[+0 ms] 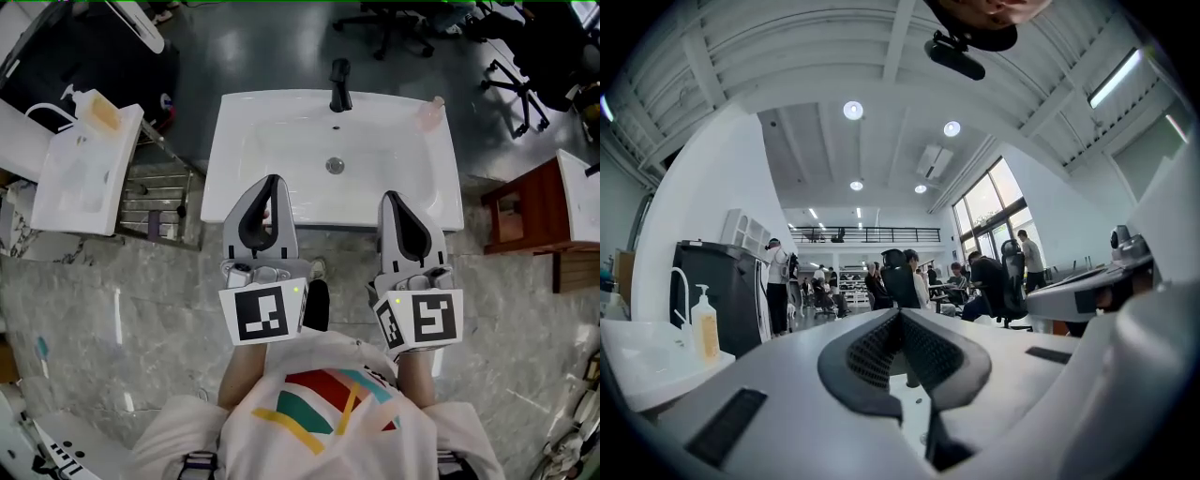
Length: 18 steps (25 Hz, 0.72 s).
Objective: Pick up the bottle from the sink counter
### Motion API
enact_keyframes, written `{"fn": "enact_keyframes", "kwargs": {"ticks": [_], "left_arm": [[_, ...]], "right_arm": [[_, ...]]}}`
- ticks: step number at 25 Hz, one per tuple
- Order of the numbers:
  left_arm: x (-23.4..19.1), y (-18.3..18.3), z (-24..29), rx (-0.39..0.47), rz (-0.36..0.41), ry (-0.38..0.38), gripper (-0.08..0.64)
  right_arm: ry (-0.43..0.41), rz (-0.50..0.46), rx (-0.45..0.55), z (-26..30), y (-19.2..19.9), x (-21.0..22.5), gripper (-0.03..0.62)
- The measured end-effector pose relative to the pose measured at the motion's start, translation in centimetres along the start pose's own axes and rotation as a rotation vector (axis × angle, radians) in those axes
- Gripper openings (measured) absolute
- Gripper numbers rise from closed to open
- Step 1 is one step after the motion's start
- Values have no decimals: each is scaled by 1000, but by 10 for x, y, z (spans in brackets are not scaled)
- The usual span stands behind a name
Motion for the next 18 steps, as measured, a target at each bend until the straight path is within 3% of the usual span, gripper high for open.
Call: {"fn": "enact_keyframes", "kwargs": {"ticks": [9,18], "left_arm": [[-49,-29,104,5,-14,34,18],[-46,-38,155,-1,-35,86,18]], "right_arm": [[41,-1,-16,95,-48,19,11],[137,-19,-43,130,-60,46,11]]}}
Point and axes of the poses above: the fingertips, and each gripper's own axes: z forward along the fingers, x to its right, y out of its underside, the point moved 7 cm from there along -z, backward along the fingers, and after that the axes turned 15 degrees about -x, right-handed, at the moved point
